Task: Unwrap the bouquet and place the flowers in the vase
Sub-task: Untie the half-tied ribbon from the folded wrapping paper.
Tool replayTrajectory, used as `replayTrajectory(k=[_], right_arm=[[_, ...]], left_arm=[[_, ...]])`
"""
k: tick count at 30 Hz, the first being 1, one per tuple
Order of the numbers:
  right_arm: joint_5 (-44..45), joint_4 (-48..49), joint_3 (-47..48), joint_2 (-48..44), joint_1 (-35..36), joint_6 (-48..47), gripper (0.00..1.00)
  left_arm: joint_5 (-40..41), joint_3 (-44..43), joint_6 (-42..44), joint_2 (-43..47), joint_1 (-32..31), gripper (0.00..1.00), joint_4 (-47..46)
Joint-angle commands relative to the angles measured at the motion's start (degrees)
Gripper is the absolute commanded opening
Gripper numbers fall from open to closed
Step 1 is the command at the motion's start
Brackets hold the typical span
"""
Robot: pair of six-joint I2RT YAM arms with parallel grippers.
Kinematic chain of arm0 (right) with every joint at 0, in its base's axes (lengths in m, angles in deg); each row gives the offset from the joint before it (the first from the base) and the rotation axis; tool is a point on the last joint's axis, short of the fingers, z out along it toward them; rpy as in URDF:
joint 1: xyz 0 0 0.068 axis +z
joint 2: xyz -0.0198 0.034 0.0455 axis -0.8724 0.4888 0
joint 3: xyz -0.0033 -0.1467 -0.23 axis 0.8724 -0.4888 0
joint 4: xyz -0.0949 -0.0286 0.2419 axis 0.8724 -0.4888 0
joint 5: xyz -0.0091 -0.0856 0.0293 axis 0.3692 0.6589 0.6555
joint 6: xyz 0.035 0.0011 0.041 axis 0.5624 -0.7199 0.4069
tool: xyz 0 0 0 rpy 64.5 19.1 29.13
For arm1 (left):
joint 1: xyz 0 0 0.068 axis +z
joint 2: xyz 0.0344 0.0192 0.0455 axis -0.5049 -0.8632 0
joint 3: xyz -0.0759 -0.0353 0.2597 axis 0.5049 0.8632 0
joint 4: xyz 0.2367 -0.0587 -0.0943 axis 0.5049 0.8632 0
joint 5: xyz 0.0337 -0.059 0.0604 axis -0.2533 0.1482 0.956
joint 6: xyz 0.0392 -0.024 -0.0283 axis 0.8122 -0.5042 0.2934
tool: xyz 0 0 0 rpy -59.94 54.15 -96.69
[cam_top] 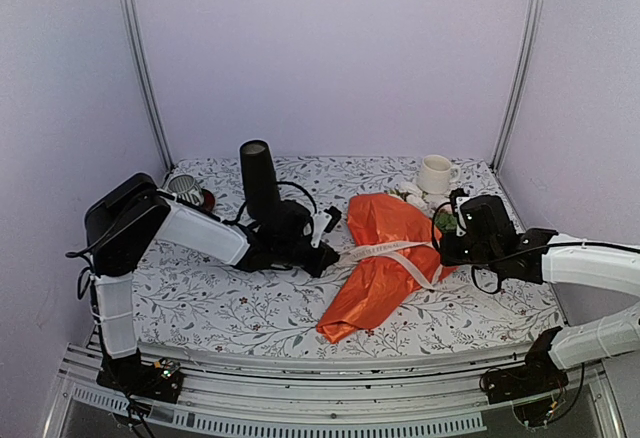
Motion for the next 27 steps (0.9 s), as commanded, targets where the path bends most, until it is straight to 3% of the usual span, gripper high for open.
replayTrajectory(k=[1, 5, 6, 8, 17, 27], right_arm=[[4.58, -1.55, -2.56, -3.11, -0.44, 4.01, 0.07], [3.82, -0.88, -2.65, -5.31, -0.52, 3.34, 0.14], [3.14, -0.61, -2.40, -5.77, -0.46, 2.08, 0.26], [0.47, 0.58, -1.71, -6.48, -0.45, -0.48, 0.35], [-13.45, -2.47, 8.49, -2.19, -0.25, -12.35, 0.36], [-18.81, -5.74, 14.90, 7.92, 3.65, -18.45, 0.36]], left_arm=[[1.01, 1.69, -0.85, 2.05, 0.59, 0.00, -2.82], [-0.40, 1.72, -1.18, 2.08, 0.57, 0.03, -3.60], [-0.67, 1.67, -1.27, 2.05, 0.55, 0.04, -3.89], [-0.94, 1.64, -1.50, 4.08, 0.54, 0.05, -4.33], [-1.16, 1.28, -1.47, 4.45, 0.51, 0.11, -4.96], [-1.60, 0.87, -1.38, 4.02, 0.52, 0.08, -5.12]])
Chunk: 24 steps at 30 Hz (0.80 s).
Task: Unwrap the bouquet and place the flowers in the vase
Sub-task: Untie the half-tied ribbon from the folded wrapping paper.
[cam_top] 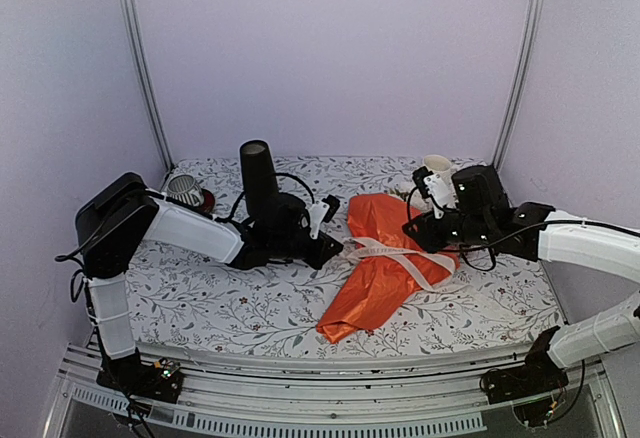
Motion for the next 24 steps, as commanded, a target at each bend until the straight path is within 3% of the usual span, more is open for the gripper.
replayTrajectory(k=[1, 4, 24], right_arm=[[-2.59, -4.36, 4.50, 6.16, 1.53, -3.62, 0.36], [-2.34, -6.27, 6.88, 10.42, 1.95, -3.60, 0.36], [4.83, -12.57, 13.51, 20.88, 3.89, -3.91, 0.41]], left_arm=[[-1.20, -0.64, -0.09, 0.74, 0.51, 0.06, -0.96], [-1.32, -0.85, 0.00, 0.60, 0.52, 0.00, -0.69], [-0.96, -1.37, -0.09, -0.01, 0.57, 0.00, -0.13]])
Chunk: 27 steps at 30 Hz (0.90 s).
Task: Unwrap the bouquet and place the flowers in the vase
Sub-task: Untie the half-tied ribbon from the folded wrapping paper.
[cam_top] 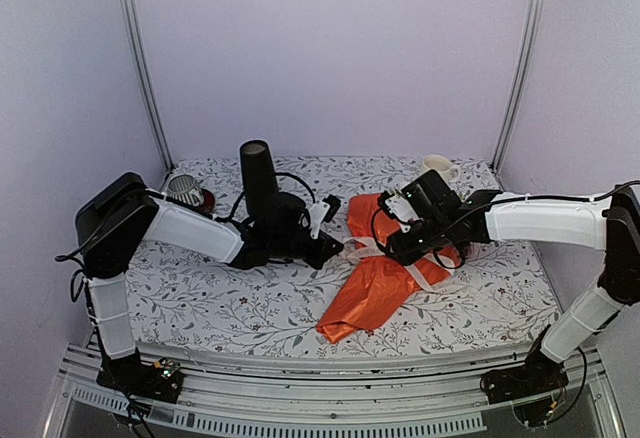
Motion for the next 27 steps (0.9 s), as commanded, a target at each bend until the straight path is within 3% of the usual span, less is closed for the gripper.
replayTrajectory(k=[1, 8, 13, 15, 16, 27], right_arm=[[5.13, -2.21, 3.11, 3.12, 1.13, -0.97, 0.42], [7.87, -3.01, 5.08, 6.56, 2.10, -1.63, 0.42], [7.01, -1.83, 4.66, 5.06, 2.13, -1.11, 0.24], [6.20, -1.18, 4.25, 3.90, 2.25, -1.04, 0.07], [5.96, -0.90, 4.07, 3.38, 2.16, -0.86, 0.03], [11.02, 4.75, -2.18, -8.61, 0.64, 4.07, 0.03]], left_arm=[[-0.02, -1.14, -0.09, -0.01, 0.57, 0.00, 0.00], [0.16, -1.19, -0.02, 0.03, 0.52, 0.00, 0.24], [0.16, -1.26, 0.04, 0.03, 0.59, 0.00, 0.34], [0.25, -1.21, 0.07, 0.03, 0.56, 0.00, 0.42], [0.25, -1.21, 0.08, -0.01, 0.56, 0.00, 0.41], [0.29, -0.27, -0.09, 0.49, 0.57, 0.00, 0.42]])
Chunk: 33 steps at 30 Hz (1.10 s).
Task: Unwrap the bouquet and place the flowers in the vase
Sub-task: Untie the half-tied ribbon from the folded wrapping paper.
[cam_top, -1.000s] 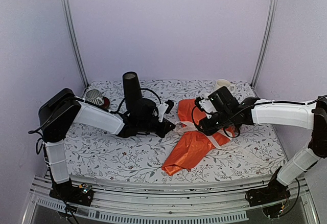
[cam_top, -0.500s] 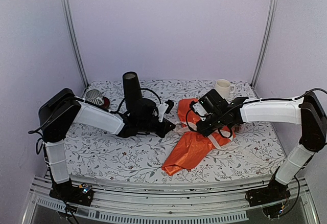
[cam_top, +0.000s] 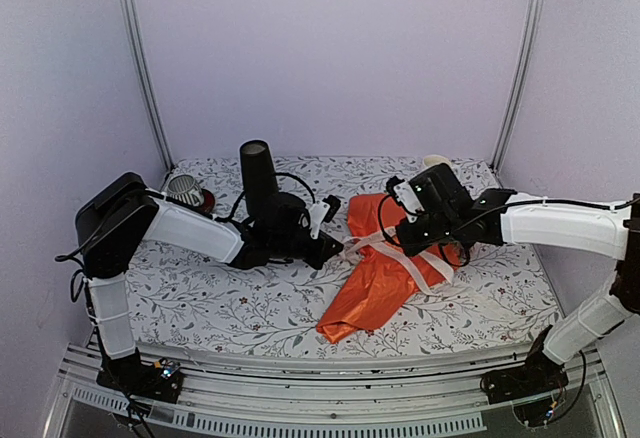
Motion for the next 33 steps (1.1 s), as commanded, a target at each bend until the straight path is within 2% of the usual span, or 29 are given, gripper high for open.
replayTrajectory(k=[1, 5, 8, 10, 12, 15, 22, 26, 28, 33], right_arm=[[2.33, 3.83, -3.29, -6.75, -1.47, 2.95, 0.03], [-1.42, 5.42, -5.65, -10.85, -2.76, 2.85, 0.06], [-4.69, 4.70, -5.30, -10.46, -2.77, 0.51, 0.08], [-6.61, 3.76, -4.75, -9.20, -2.75, 0.08, 0.15], [-8.53, 2.73, -3.83, -7.64, -2.73, -1.03, 0.12], [-6.44, 2.38, -3.23, -6.64, -2.70, -0.33, 0.04], [-3.89, 2.83, -3.31, -8.38, -2.74, 0.32, 0.03], [4.13, 2.27, -4.00, -9.32, -2.81, 3.41, 0.03], [8.09, 2.94, -5.41, -11.08, -3.44, 5.34, 0.03], [6.96, 9.31, -12.58, -20.31, -8.71, 9.71, 0.03]], left_arm=[[0.20, -0.18, -0.17, 0.51, 0.53, 0.00, 0.31], [0.02, -0.09, -0.18, 0.71, 0.60, 0.00, 0.13], [-0.10, -0.25, -0.17, 0.62, 0.64, 0.00, 0.16], [-0.17, -0.38, -0.13, 0.63, 0.58, 0.00, 0.15], [-0.28, -0.50, -0.19, 0.61, 0.63, 0.00, 0.14], [-0.25, -0.66, -0.26, 0.53, 0.57, 0.00, 0.21], [0.09, -0.69, -0.18, 0.60, 0.68, 0.00, 0.70], [0.35, -0.62, -0.21, 0.57, 0.59, 0.00, 0.75], [0.36, -0.57, -0.35, 0.57, 0.60, 0.00, 0.66], [0.69, 0.13, -0.35, 0.73, 0.67, 0.00, 0.65]])
